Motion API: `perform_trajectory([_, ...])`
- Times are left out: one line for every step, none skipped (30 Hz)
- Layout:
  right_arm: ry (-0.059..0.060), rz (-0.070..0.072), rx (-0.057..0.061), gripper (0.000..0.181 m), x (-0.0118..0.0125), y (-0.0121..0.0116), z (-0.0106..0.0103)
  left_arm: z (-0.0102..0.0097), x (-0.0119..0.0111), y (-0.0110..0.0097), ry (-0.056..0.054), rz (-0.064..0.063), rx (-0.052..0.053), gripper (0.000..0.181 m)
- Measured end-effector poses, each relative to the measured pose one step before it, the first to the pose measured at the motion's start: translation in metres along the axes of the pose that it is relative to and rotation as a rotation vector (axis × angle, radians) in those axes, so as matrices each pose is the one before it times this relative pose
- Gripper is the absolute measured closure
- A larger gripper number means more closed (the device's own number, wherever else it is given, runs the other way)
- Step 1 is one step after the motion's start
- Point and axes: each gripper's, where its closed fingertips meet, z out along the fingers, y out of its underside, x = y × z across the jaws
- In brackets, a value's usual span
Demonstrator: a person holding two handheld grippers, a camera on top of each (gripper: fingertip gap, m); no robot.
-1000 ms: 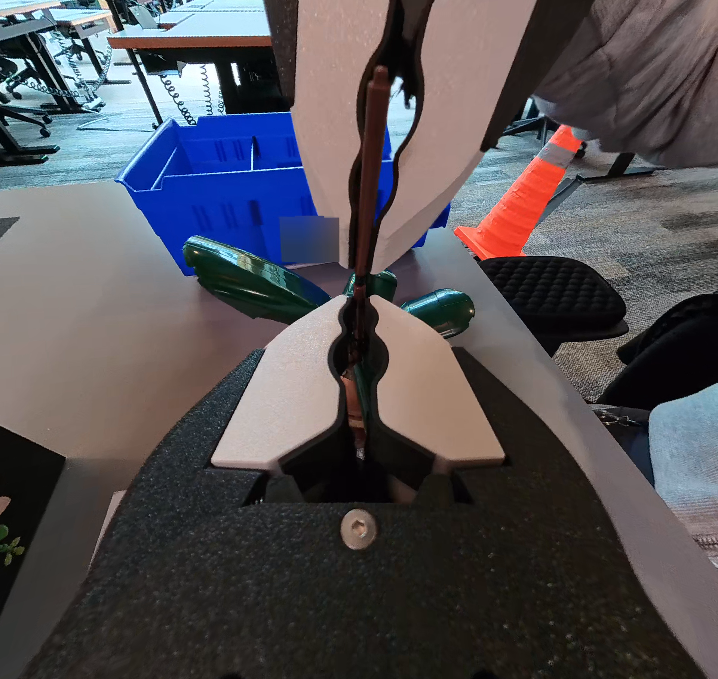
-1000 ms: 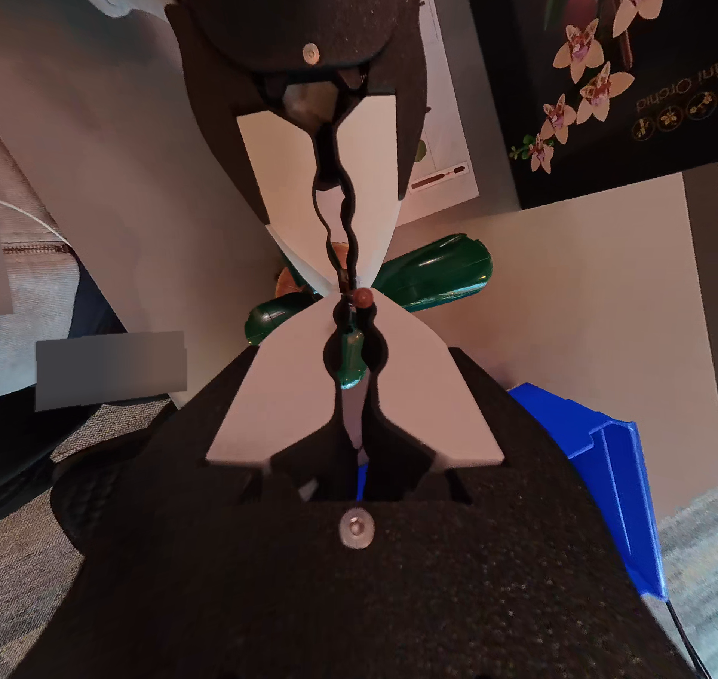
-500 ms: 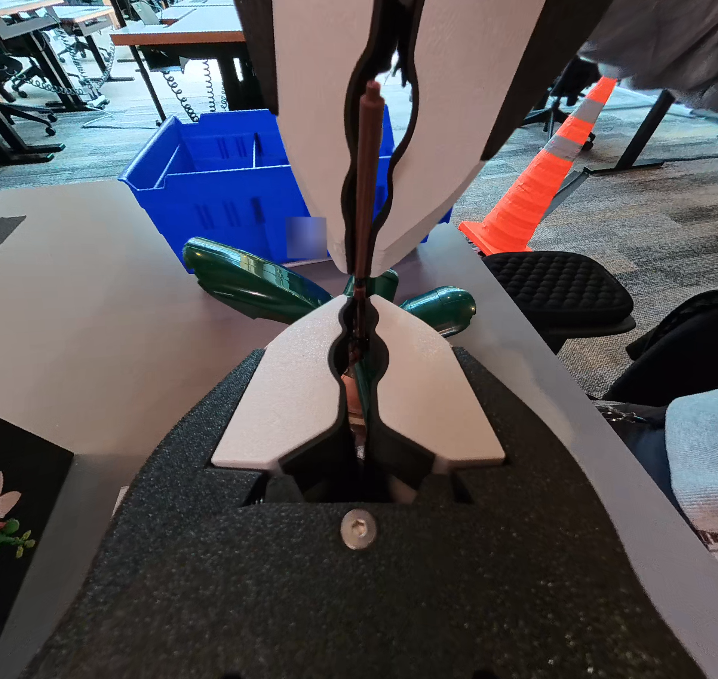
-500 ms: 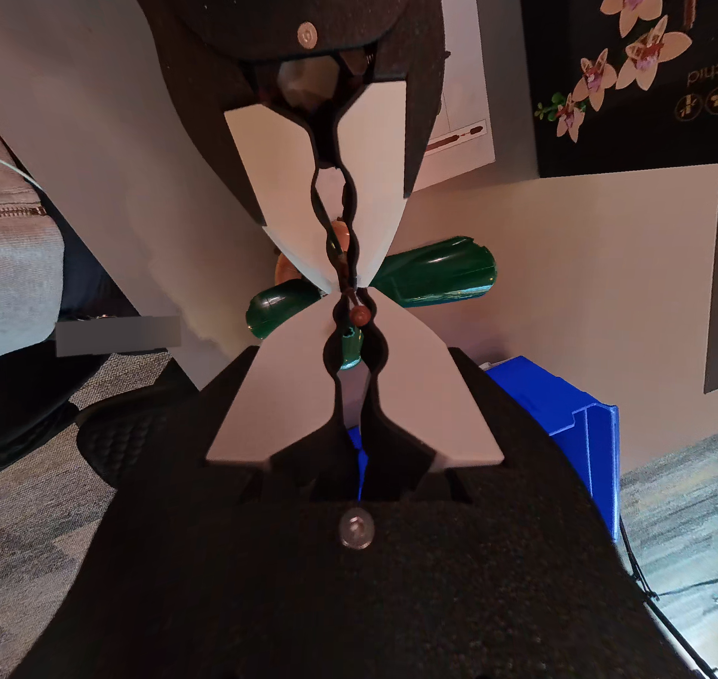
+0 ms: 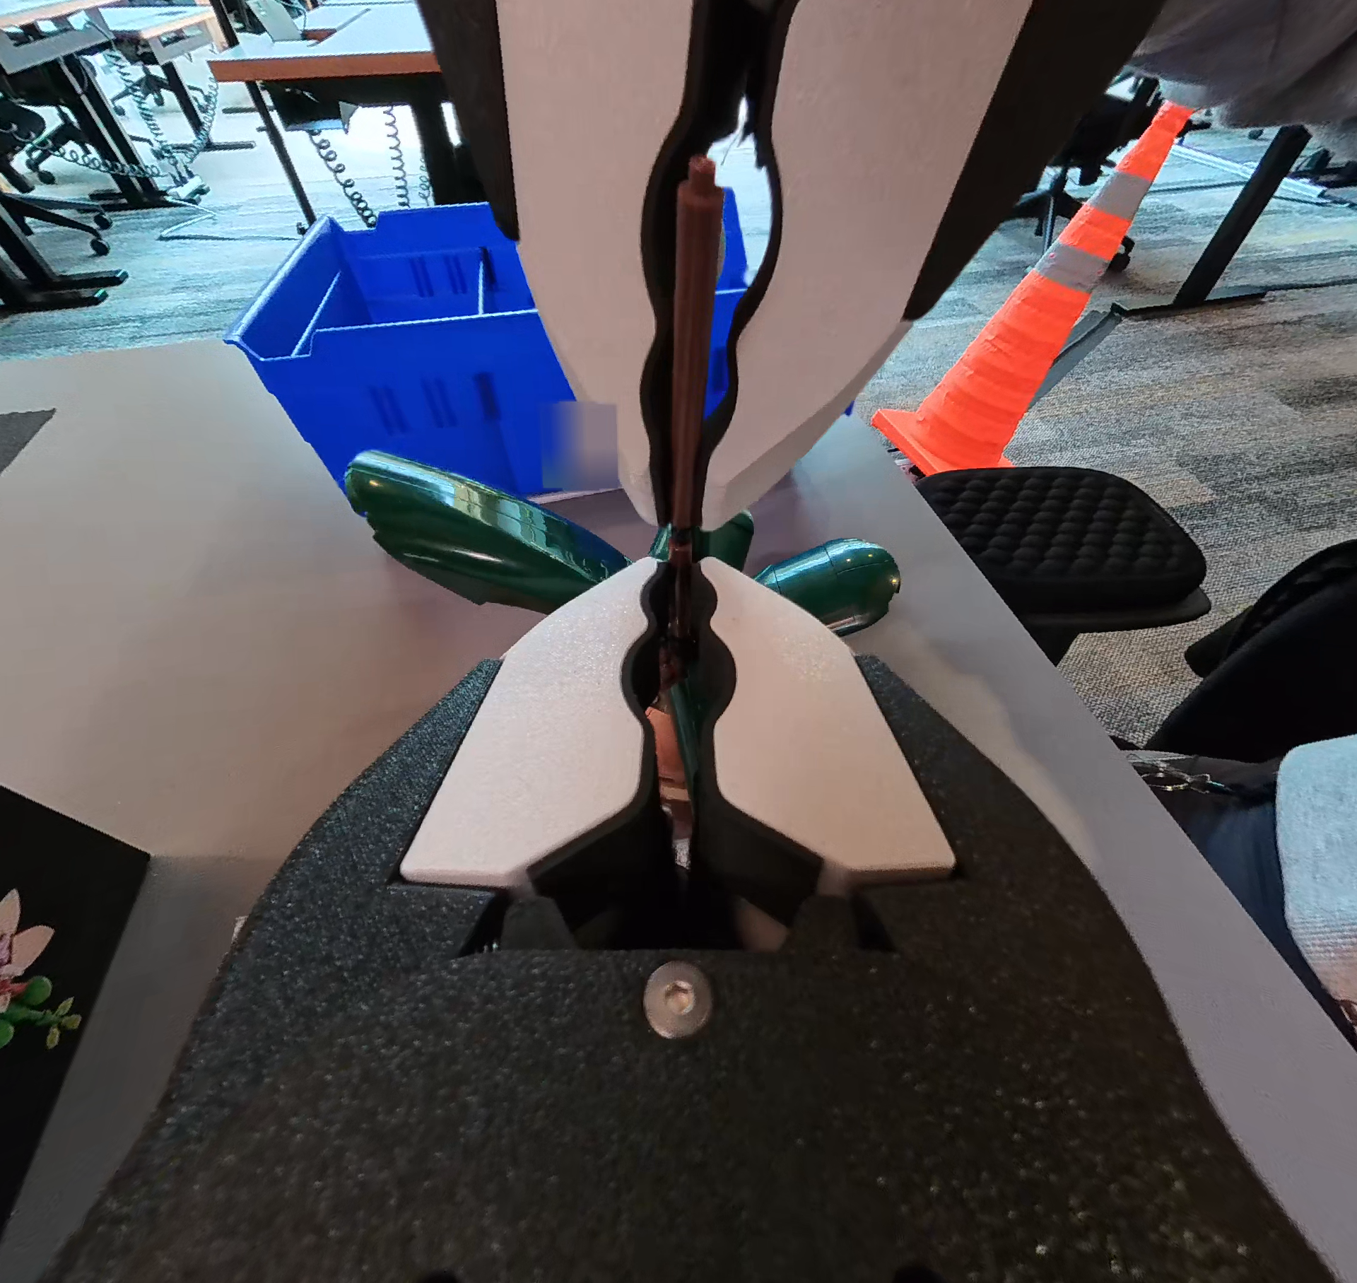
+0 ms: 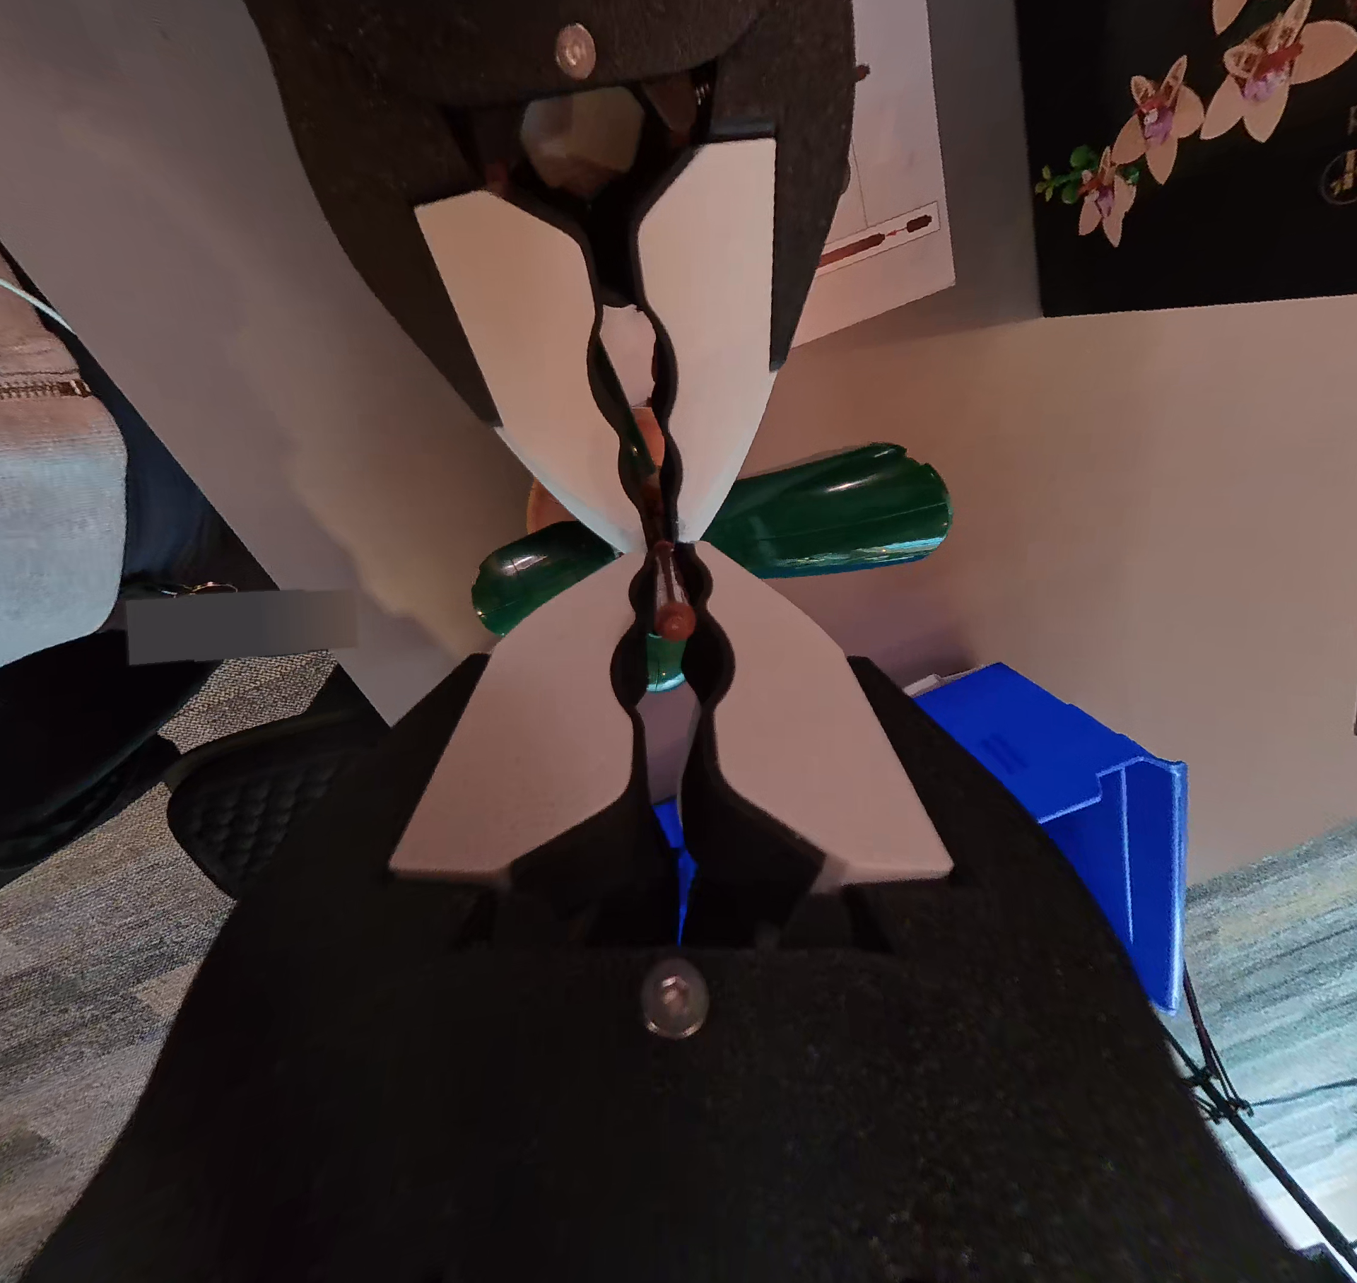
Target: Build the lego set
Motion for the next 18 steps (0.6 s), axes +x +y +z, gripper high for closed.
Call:
perform_trajectory([0.0014,0.0034,0.0007,0.176,0.0004,0.00036,0.00044,-0.00002,0.00013,0.00002,0.0005,-0.0003,-0.0011,0.177])
perform_trajectory([-0.0036,-0.0016,-0.008,0.176,-0.00025,0.00117,0.00034,0.00031,0.00003,-0.00012,-0.0013,0.0011,0.0002,0.177])
perform_trajectory([-0.0019,-0.0007,-0.007,0.176,0.00013,0.00068,0.0005,0.00031,0.00007,-0.00017,-0.0002,0.0006,0.0007,0.177])
perform_trajectory([0.0023,-0.0012,0.0018,0.176,0.00034,-0.00056,0.00069,-0.00005,-0.00019,-0.00001,-0.0021,0.0006,-0.0008,0.177])
perform_trajectory([-0.0042,-0.0006,0.0009,0.176,-0.0005,-0.00023,0.00049,-0.0003,-0.00013,0.00021,0.0004,-0.0002,-0.0021,0.177])
perform_trajectory([0.0048,-0.0036,-0.0009,0.176,0.00045,0.00006,0.0003,-0.00021,0.0,0.0,0.0016,-0.0016,-0.0003,0.177])
perform_trajectory([-0.0004,-0.0029,-0.0036,0.176,-0.00035,0.00067,-0.00005,0.00036,-0.00005,-0.00009,0.0,-0.0011,0.0018,0.177])
perform_trajectory([0.003,-0.0043,-0.0011,0.176,0.00001,0.00026,0.00002,0.00016,0.00022,-0.00011,0.0002,-0.0002,0.0005,0.177])
perform_trajectory([0.0008,0.0011,0.0028,0.176,-0.00035,-0.00018,0.00012,-0.00004,0.00009,0.00007,-0.0012,0.0027,-0.0026,0.177])
perform_trajectory([-0.0026,-0.0023,-0.0039,0.176,-0.00053,0.00024,0.00002,-0.00001,0.00028,0.0,0.0,0.0029,-0.003,0.177])
perform_trajectory([0.0007,-0.0042,-0.0047,0.176,0.00032,-0.00019,0.00009,0.00007,0.00006,-0.0001,-0.0006,0.0006,-0.0003,0.177])
perform_trajectory([-0.0032,0.0006,0.0006,0.176,0.00002,-0.00091,0.00044,-0.00016,-0.00018,0.00007,0.0002,-0.0021,0.0009,0.177])
perform_trajectory([-0.0042,-0.0022,0.0031,0.176,-0.00012,-0.00125,0.00039,-0.00066,-0.00024,0.00022,0.0036,-0.0046,0.0,0.177])
perform_trajectory([-0.009,0.0033,0.0002,0.176,-0.00056,-0.00071,0.00053,-0.00042,0.00006,0.00013,0.0026,-0.0025,0.0,0.177])
perform_trajectory([-0.0058,-0.0032,-0.0064,0.177,-0.0004,-0.00027,0.00024,0.00005,0.00028,0.00003,-0.0005,0.0021,-0.0004,0.177])
perform_trajectory([-0.0058,0.0,-0.0059,0.177,-0.00026,-0.00049,0.00054,0.00005,0.00023,-0.00011,-0.0018,0.0036,-0.0021,0.177])
perform_trajectory([-0.0059,-0.0054,-0.0112,0.176,-0.00062,0.00017,0.00027,0.00013,0.00018,0.00004,0.0,0.0019,-0.0027,0.177])
perform_trajectory([0.0044,-0.0056,-0.0073,0.176,0.00029,-0.00025,0.00018,-0.00008,0.00017,0.0001,-0.0005,0.0011,-0.0027,0.177])
